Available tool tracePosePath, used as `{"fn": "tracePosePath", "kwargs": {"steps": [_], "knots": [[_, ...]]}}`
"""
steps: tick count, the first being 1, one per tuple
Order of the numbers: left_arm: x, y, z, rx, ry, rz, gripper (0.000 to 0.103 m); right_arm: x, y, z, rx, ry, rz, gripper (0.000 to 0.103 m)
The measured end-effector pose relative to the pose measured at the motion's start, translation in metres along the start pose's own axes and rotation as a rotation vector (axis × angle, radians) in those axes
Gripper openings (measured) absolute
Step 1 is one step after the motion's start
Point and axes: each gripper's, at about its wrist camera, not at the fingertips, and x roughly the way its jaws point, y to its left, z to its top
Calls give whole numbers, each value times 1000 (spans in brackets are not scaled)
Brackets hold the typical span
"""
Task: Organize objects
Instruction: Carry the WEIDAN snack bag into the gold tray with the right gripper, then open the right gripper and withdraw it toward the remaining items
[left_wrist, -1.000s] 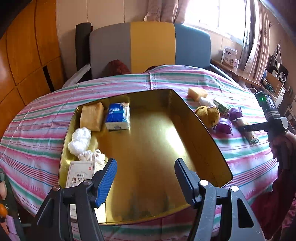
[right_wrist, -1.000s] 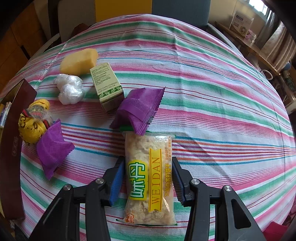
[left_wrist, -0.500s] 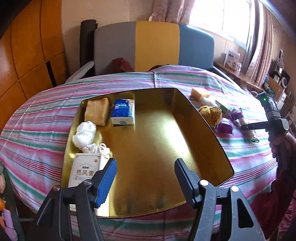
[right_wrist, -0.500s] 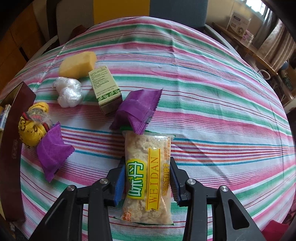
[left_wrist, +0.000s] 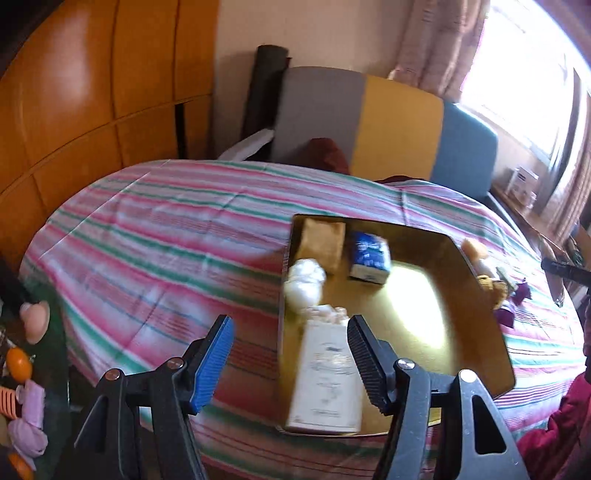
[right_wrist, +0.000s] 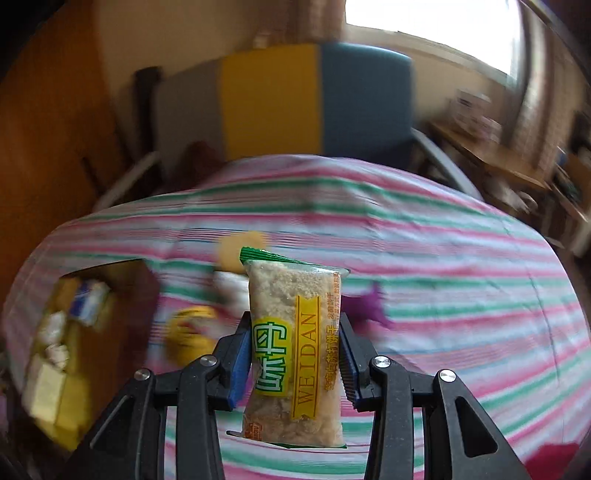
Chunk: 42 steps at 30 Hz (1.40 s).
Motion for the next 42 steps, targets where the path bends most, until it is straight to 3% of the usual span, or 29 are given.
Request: {"fn": "tracePosePath", "kwargs": {"steps": [6,11,16,20,25,32,38,42], "knots": [[6,8,-5,-19,13,-10,64,15,157,7,-263,74,243,42],[14,19,-6,-52,40,-10,64,61,260,-6,-420,185,334,42],[20,25,-7,-73,61,-16,64,110,314,-27,-533,271,345,42],[24,24,-9,-73,75,-19,64,133,337,-33,-534,317,382,45],[23,22,-9,-63,69,-11,65,127,331,-31,-467,292,427,58],[12,8,-6,-18,42,0,65,75,285,-15,-373,183,445,74],[3,-16,-6,44,29,-16,65,39,211,-6,-322,84,330,80],[-2,-33,-7,83,23,-32,65,13,139,-5,-231,35,216,82]]}}
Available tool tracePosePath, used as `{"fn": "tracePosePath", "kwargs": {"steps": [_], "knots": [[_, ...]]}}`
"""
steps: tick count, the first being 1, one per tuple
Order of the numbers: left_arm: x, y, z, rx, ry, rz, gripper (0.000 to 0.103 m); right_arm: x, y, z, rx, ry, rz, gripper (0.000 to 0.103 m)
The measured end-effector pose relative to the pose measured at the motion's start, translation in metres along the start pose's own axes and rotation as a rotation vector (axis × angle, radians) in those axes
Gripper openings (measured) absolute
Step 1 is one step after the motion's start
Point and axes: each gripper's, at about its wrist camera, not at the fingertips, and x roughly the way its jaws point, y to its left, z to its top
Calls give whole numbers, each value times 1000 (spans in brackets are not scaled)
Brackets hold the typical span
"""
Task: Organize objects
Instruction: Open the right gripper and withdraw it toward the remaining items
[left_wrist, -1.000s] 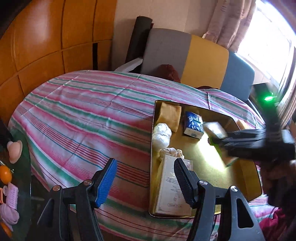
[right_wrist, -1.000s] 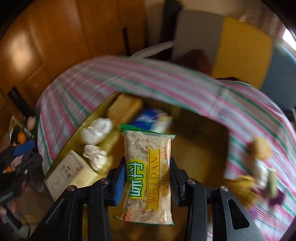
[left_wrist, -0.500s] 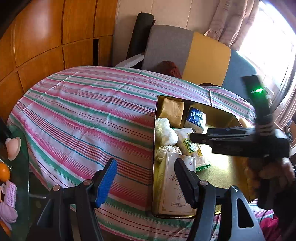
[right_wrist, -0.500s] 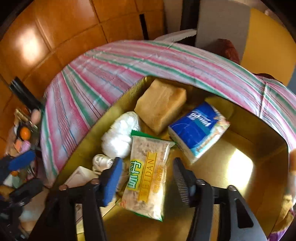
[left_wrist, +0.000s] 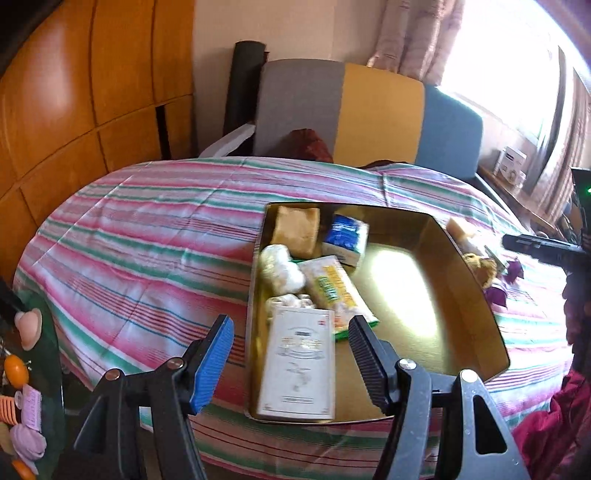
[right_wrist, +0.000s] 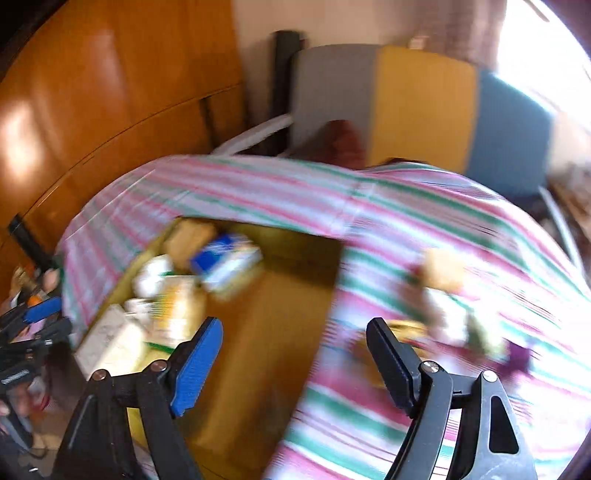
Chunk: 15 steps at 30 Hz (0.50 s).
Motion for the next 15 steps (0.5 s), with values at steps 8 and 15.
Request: {"fn": "tracePosePath", "kwargs": {"steps": [8,15], "knots": [[-3,-45,3,97,6,-39,65,-40,-131,-34,234,-41,-269,88],[8,-91,6,166,48,-94,65,-33,-232,-86,557,23,-441,89]]}}
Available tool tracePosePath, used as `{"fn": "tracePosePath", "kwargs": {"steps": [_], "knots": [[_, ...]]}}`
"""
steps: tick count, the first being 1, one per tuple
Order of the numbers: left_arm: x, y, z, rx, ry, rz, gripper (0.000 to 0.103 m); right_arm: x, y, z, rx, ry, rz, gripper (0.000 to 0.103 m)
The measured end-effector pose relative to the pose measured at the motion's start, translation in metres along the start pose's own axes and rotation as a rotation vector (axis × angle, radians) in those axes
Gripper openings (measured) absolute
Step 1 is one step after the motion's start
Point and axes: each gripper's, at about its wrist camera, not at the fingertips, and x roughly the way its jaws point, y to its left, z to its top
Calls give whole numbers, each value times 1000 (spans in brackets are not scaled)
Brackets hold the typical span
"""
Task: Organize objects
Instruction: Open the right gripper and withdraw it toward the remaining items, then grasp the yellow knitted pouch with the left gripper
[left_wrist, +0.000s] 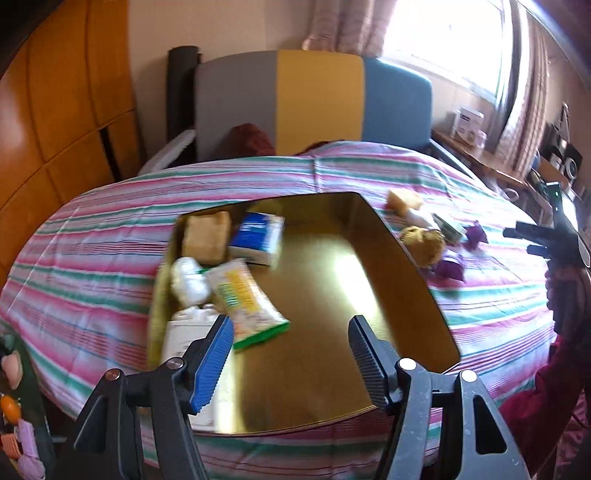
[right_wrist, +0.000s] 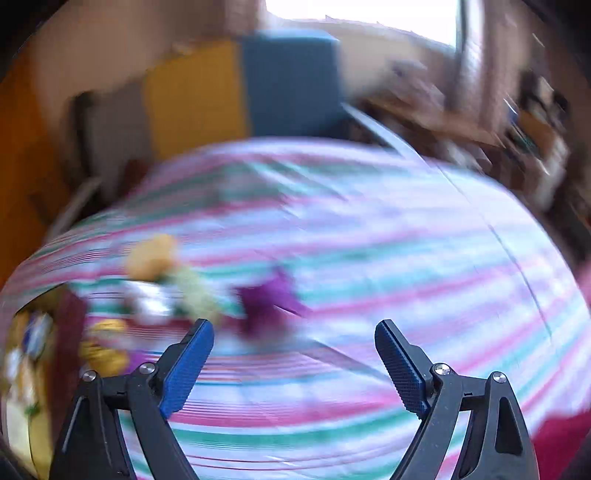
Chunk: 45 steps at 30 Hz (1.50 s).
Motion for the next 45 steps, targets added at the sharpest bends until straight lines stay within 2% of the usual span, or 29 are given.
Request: {"fn": "tracePosePath", "kwargs": {"steps": [3,10,16,19,22,25,27,29,33,35,37,40,41,43,44,45], "knots": [[8,-21,4,41,14,-25,65,7,-18,4,93,34,17,89],[18,-66,17,148,26,-84,65,5,-11,0,72,37,35,91],[30,-98,38,228,28,-124,64,2,-15,-1,104,37,61,93],[43,-115,51,221,74,-193,58,0,-18,1,117,35,76,93],[58,-132,66,185,125,-277,57,0,-18,2,121,32,87,93],[74,-149,76,163,154,-304,57,0,-18,3,125,37,99,93],[92,-158,84,132,201,-316,57,0,-19,3,128,34,106,93],[111,-165,91,98,239,-316,59,0,-21,4,140,33,117,93],[143,-174,102,49,301,-276,72,-2,-25,5,166,27,146,94],[160,-174,107,3,341,-239,76,-3,-26,5,173,28,159,94],[173,-172,110,-32,361,-196,83,-3,-26,6,178,29,173,94],[194,-174,112,-45,393,-140,83,-4,-26,6,184,27,186,94],[203,-176,110,-41,407,-120,82,-4,-26,6,184,27,193,95],[206,-184,108,15,384,-80,66,-4,-25,7,185,25,201,95],[204,-188,106,39,367,-79,58,-4,-26,7,187,23,203,95],[202,-190,104,57,355,-99,46,-4,-26,7,188,23,206,95]]}}
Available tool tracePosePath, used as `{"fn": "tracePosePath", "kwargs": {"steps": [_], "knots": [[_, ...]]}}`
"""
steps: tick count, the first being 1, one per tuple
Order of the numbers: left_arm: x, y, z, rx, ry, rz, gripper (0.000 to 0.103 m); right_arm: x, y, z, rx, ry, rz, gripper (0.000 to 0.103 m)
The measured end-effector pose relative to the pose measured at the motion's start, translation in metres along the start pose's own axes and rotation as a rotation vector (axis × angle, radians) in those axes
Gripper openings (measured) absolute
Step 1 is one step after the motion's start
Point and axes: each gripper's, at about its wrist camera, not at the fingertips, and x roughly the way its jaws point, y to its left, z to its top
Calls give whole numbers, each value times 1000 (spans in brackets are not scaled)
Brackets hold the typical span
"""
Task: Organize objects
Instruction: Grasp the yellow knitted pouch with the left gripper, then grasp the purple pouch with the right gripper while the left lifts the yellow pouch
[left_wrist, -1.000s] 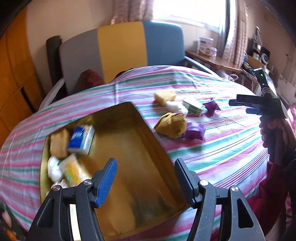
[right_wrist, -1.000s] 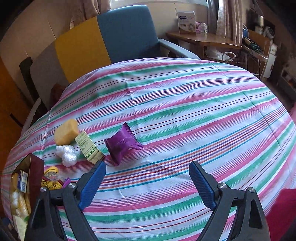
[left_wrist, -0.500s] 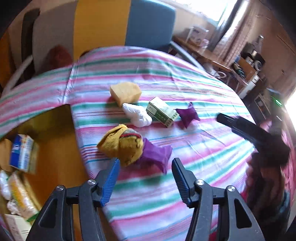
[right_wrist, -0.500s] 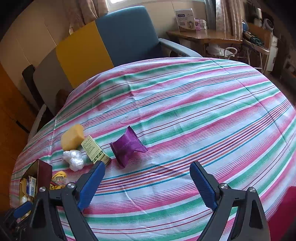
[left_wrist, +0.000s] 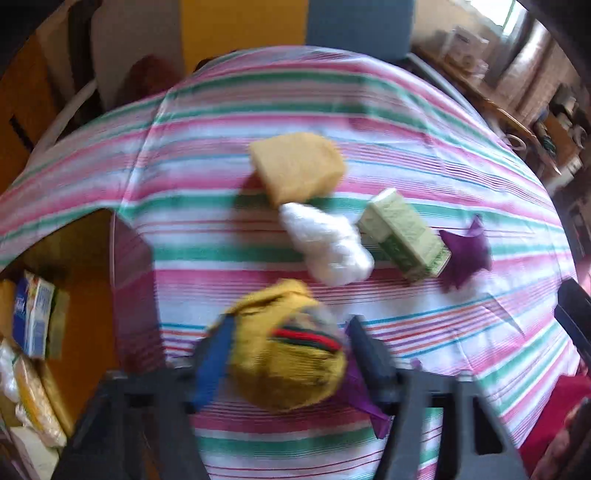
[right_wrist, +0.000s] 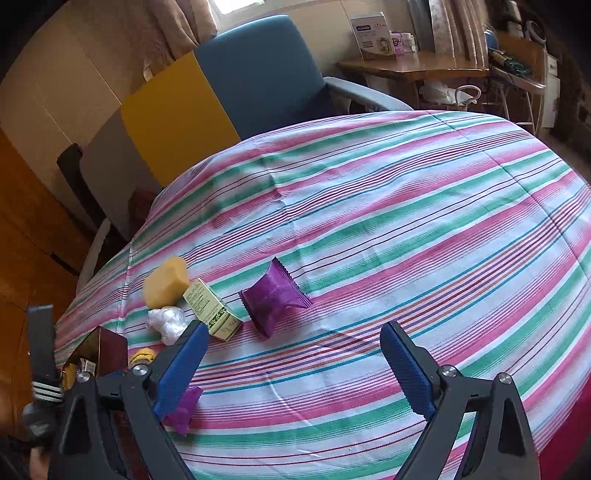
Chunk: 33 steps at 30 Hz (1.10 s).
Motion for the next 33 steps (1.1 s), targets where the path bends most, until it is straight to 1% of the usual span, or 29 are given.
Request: {"fn": "tracePosePath", "kwargs": {"steps": [2,4,6,9,10,12,13,15,16,18,20,22,24,25,29,31,32,33], "knots": [[-5,-8,-7,71,-35,-2,39,1,0,0,0,1,5,95],[-10,-15,-17,141,-64,-12,36,1,2,0,-5,-3,4,94],[-15,-18,-31,179,-65,-40,35,2,5,-1,-24,-1,7,94],[-23,-20,-59,222,-76,-72,35,6,10,-4,-53,16,12,94],[-27,-21,-75,247,-84,-86,35,8,12,-5,-65,29,21,93],[-34,-28,-91,287,-106,-103,35,14,21,-10,-104,70,52,93],[-38,-29,-106,310,-118,-115,36,17,27,-12,-135,85,59,92],[-47,-33,-121,334,-138,-122,36,21,38,-19,-195,116,77,92],[-52,-33,-133,352,-156,-132,36,24,42,-23,-200,123,79,92],[-57,-35,-147,377,-175,-146,36,30,53,-31,-252,167,102,92],[-61,-36,-161,407,-214,-142,36,37,62,-39,-299,217,124,90],[-60,-34,-164,403,-229,-151,37,42,71,-47,-343,252,133,88],[-59,-32,-163,375,-228,-172,38,47,77,-54,-379,278,129,88],[-58,-29,-161,361,-223,-184,38,50,78,-56,-346,272,96,88],[-59,-31,-162,361,-233,-177,39,57,82,-64,-383,302,70,88],[-59,-33,-165,363,-236,-171,42,60,84,-66,-397,311,59,88],[-58,-33,-165,364,-237,-170,43,62,85,-69,-408,319,58,87],[-58,-35,-166,367,-238,-168,45,63,87,-71,-421,323,53,83]]}}
